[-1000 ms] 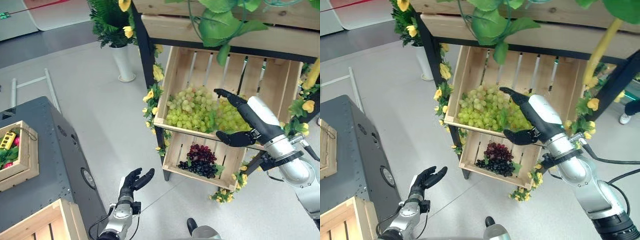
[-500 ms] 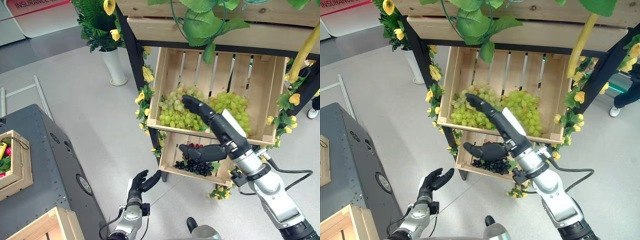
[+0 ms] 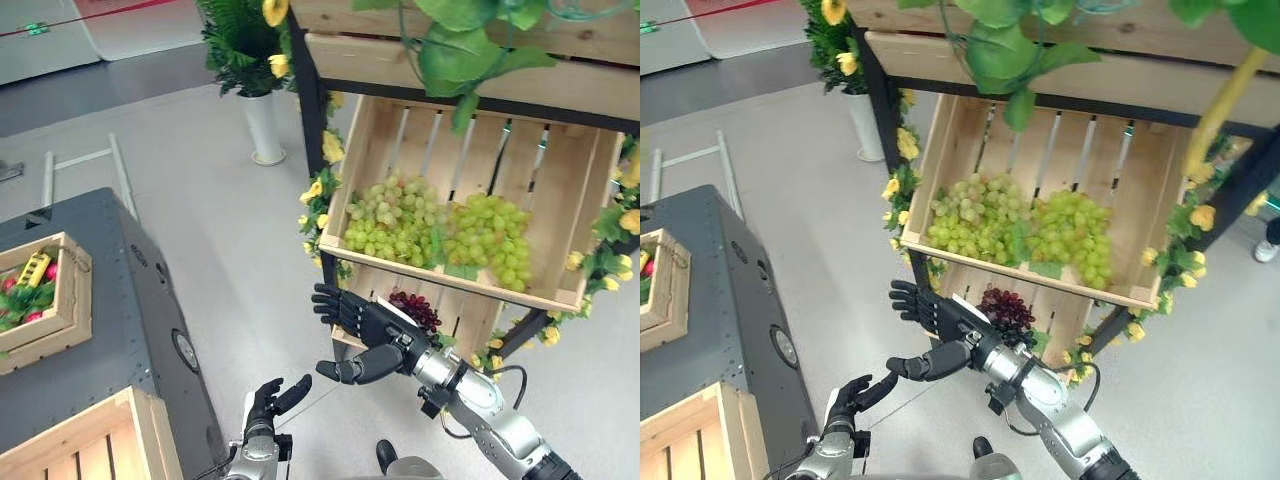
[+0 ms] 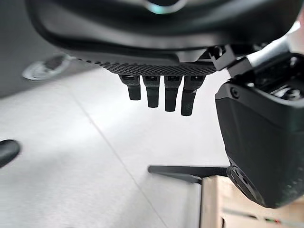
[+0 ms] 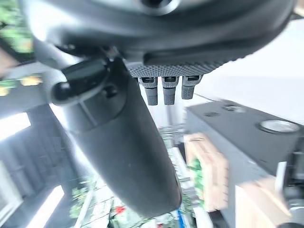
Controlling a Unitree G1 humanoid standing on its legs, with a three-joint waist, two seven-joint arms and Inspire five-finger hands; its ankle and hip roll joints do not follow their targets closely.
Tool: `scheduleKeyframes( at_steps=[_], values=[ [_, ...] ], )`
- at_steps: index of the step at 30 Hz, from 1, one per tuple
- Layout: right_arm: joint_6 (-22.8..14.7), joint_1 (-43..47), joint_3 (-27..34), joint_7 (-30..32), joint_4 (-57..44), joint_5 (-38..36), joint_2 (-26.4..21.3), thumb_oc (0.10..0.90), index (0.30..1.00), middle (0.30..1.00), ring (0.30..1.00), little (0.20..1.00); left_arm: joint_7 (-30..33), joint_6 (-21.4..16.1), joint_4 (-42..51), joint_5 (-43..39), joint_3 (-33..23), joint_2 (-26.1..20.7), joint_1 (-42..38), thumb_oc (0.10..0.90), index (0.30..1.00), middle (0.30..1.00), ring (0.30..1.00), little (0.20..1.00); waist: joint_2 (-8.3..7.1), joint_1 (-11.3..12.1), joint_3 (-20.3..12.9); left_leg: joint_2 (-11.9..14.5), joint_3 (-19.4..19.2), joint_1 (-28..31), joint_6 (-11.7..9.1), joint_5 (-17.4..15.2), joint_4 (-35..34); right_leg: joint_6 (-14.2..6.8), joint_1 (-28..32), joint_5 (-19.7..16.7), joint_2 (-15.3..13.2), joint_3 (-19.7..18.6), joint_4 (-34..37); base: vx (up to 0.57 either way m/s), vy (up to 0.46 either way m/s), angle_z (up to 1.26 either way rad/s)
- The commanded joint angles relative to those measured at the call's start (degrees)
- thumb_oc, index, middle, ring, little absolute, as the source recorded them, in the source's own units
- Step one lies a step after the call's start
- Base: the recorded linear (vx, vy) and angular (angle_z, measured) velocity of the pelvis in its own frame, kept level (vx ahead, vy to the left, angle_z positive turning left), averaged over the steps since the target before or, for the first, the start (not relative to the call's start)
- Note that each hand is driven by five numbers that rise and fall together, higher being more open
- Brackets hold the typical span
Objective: Pick up the fruits from the basket on one side to the basket on the other side
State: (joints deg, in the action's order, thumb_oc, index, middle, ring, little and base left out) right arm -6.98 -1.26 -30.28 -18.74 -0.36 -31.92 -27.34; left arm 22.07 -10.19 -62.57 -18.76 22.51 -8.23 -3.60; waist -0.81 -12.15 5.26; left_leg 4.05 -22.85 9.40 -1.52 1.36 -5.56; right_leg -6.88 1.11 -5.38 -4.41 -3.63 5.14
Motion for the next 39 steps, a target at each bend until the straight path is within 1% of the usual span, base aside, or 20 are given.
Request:
scheduleKeyframes(
  at_steps=[1,2,7,11,13,14,15,17,18,19,21,25,28,29,30,32,36,39],
  values=[
    [-6.17,5.47,0.03,2.25,-2.2,0.27,4.12,0.8,0.9,0.9,0.9,0.9,0.87,-3.0,-2.08,2.96,1.58,-2.42,-5.73,0.8,0.9,0.9,0.9,0.9,-0.94,1.16,0.59,-2.66,2.36,2.53,3.04,-9.77,1.53,-1.05,1.79,4.29,0.48,4.15,-1.22,0.0,-0.1,0.21],
    [-5.71,5.02,-0.53,2.26,-0.82,0.67,4.24,0.8,0.9,0.9,0.9,0.9,0.51,-3.16,-2.55,3.76,1.44,-2.61,-5.4,0.8,0.9,0.9,0.9,0.9,-1.0,1.54,0.61,-2.66,2.86,2.52,2.99,-9.5,1.24,-0.97,2.04,4.25,0.42,4.59,-1.0,0.0,-0.067,0.15],
    [-6.5,3.42,-2.2,2.71,5.53,2.42,4.58,0.8,0.9,0.9,0.9,0.9,-0.12,-2.76,-3.44,4.72,0.62,-3.09,-4.59,0.8,0.9,0.9,0.9,0.9,-1.17,2.77,0.38,-2.64,3.98,2.76,2.7,-9.12,0.77,-0.81,3.16,4.19,0.16,6.18,-0.18,0.01,-0.069,0.06],
    [-6.67,2.89,-3.0,4.42,13.32,4.07,5.9,0.8,0.9,0.9,0.9,0.9,-0.92,-3.42,-3.81,6.18,-0.7,-3.08,-3.98,0.8,0.9,0.9,0.9,0.9,-1.25,3.92,0.03,-2.42,4.84,2.94,2.37,-8.83,0.56,-0.4,4.0,4.63,0.04,7.67,-0.14,0.01,-0.067,0.16],
    [-7.16,2.87,-2.86,5.85,19.02,6.39,6.92,0.8,0.9,0.9,0.9,0.9,-0.56,-3.85,-3.55,6.88,-0.7,-2.69,-3.5,0.8,0.9,0.9,0.9,0.9,-1.25,4.69,-0.17,-2.31,5.67,2.86,2.25,-8.71,0.56,-0.14,4.53,4.91,0.01,8.54,-0.14,0.01,-0.063,0.1],
    [-7.17,2.88,-2.86,5.85,19.04,6.39,6.93,0.8,0.9,0.9,0.9,0.9,-0.55,-3.85,-3.55,6.88,-0.7,-2.69,-3.5,0.8,0.9,0.9,0.9,0.9,-1.26,4.68,-0.17,-2.31,5.68,2.86,2.25,-8.71,0.56,-0.14,4.53,4.91,0.0,8.55,-0.14,0.01,-0.056,0.21],
    [-7.45,2.95,-2.57,6.38,22.8,7.41,7.93,0.8,0.9,0.9,0.9,0.9,-0.95,-3.82,-3.6,6.91,-0.72,-2.45,-3.16,0.8,0.9,0.9,0.9,0.9,-1.22,5.27,-0.35,-2.27,6.28,2.8,2.2,-8.65,0.56,0.04,4.94,5.19,-0.02,9.13,-0.14,0.01,-0.047,0.23],
    [-7.84,3.06,-1.83,6.96,27.5,9.39,9.24,0.8,0.9,0.9,0.9,0.9,-2.15,-2.92,-3.82,5.95,-1.11,-2.13,-2.69,0.8,0.9,0.9,0.9,0.9,-1.15,5.88,-0.47,-2.23,6.95,2.76,2.17,-8.54,0.56,0.27,5.43,5.45,-0.05,9.77,-0.14,-0.01,-0.065,0.2],
    [-7.35,3.24,-1.51,7.15,29.58,10.04,9.92,0.8,0.9,0.9,0.9,0.9,-2.89,-2.32,-4.11,5.65,-1.59,-1.95,-2.54,0.8,0.9,0.9,0.9,0.9,-1.28,6.38,-0.63,-2.2,6.72,2.19,2.26,-7.76,0.56,0.74,5.03,5.03,-0.05,9.93,-0.14,-0.03,-0.06,0.18],
    [-6.69,3.31,-1.38,7.42,30.34,10.43,10.21,0.8,0.9,0.9,0.9,0.9,-3.21,-1.89,-4.27,5.65,-1.85,-1.84,-2.43,0.8,0.9,0.9,0.9,0.9,-1.26,6.53,-0.67,-2.2,6.9,2.17,2.28,-7.75,0.56,0.8,5.15,5.11,-0.06,10.08,-0.14,-0.03,-0.057,0.17],
    [-7.42,3.44,-0.55,8.33,36.22,13.36,11.74,0.8,0.9,0.9,0.9,0.9,-4.64,-1.73,-4.97,7.26,-1.97,-1.53,-1.92,0.8,0.9,0.9,0.9,0.9,-1.1,7.21,-0.72,-2.22,7.73,2.08,2.3,-7.7,0.56,1.01,5.58,5.45,-0.16,10.77,-0.14,0.0,-0.03,0.11],
    [-7.13,4.18,1.13,10.89,44.75,17.32,13.87,0.8,0.9,0.9,0.9,0.9,-6.19,-0.55,-5.85,9.12,-1.49,-0.92,-1.71,0.8,0.9,0.9,0.9,0.9,-0.76,8.24,-0.79,-2.5,9.08,2.11,2.63,-7.93,0.56,1.23,6.43,6.06,-0.28,11.79,-0.14,0.0,-0.022,0.19],
    [-7.69,5.23,2.29,12.64,52.37,20.08,15.11,0.8,0.9,0.9,0.9,0.9,-7.08,0.24,-6.81,9.09,-1.28,-0.82,-1.85,0.8,0.9,0.9,0.9,0.9,-0.36,8.93,-1.14,-2.65,9.89,2.1,2.77,-8.02,0.56,1.43,6.9,6.42,-0.26,12.17,-0.14,0.01,-0.011,0.12],
    [-7.19,5.4,2.4,12.88,53.1,20.24,15.24,0.8,0.9,0.9,0.9,0.9,-7.16,0.4,-6.96,8.81,-1.26,-0.81,-1.92,0.8,0.9,0.9,0.9,0.9,-0.29,9.03,-1.2,-2.66,10.0,2.08,2.78,-8.02,0.56,1.46,6.94,6.46,-0.25,12.22,-0.14,0.02,-0.004,0.18],
    [-7.33,5.9,3.19,13.14,56.55,21.04,15.54,0.8,0.9,0.9,0.9,0.9,-7.65,0.75,-7.31,8.58,-1.4,-0.85,-1.98,0.8,0.9,0.9,0.9,0.9,-0.08,9.35,-1.32,-2.72,10.37,2.15,2.84,-8.07,0.56,1.54,7.21,6.64,-0.25,12.48,-0.14,0.02,-0.004,0.14],
    [-6.39,6.15,3.63,13.46,57.67,21.65,15.62,0.8,0.9,0.9,0.9,0.9,-7.92,1.03,-7.47,8.54,-1.51,-0.94,-1.93,0.8,0.9,0.9,0.9,0.9,0.08,9.56,-1.41,-2.73,10.58,2.15,2.89,-8.05,0.56,1.63,7.37,6.74,-0.25,12.62,-0.14,0.02,-0.006,0.06],
    [-6.6,6.66,4.41,14.11,61.83,23.08,16.29,0.8,0.9,0.9,0.9,0.9,-8.74,1.47,-8.04,8.64,-1.78,-1.04,-1.62,0.8,0.9,0.9,0.9,0.9,0.3,10.32,-1.4,-2.9,11.45,2.13,2.95,-7.88,0.56,1.87,7.92,6.97,-0.21,13.34,-0.14,0.02,-0.014,0.07],
    [-6.05,6.92,4.68,14.33,63.77,24.08,16.69,0.8,0.9,0.9,0.9,0.9,-9.15,1.74,-8.35,9.22,-1.74,-1.05,-1.21,0.8,0.9,0.9,0.9,0.9,0.29,10.77,-1.46,-3.02,11.92,2.13,3.0,-7.87,0.56,2.0,8.33,7.19,-0.16,13.87,-0.14,0.03,-0.016,0.12]
  ],
)
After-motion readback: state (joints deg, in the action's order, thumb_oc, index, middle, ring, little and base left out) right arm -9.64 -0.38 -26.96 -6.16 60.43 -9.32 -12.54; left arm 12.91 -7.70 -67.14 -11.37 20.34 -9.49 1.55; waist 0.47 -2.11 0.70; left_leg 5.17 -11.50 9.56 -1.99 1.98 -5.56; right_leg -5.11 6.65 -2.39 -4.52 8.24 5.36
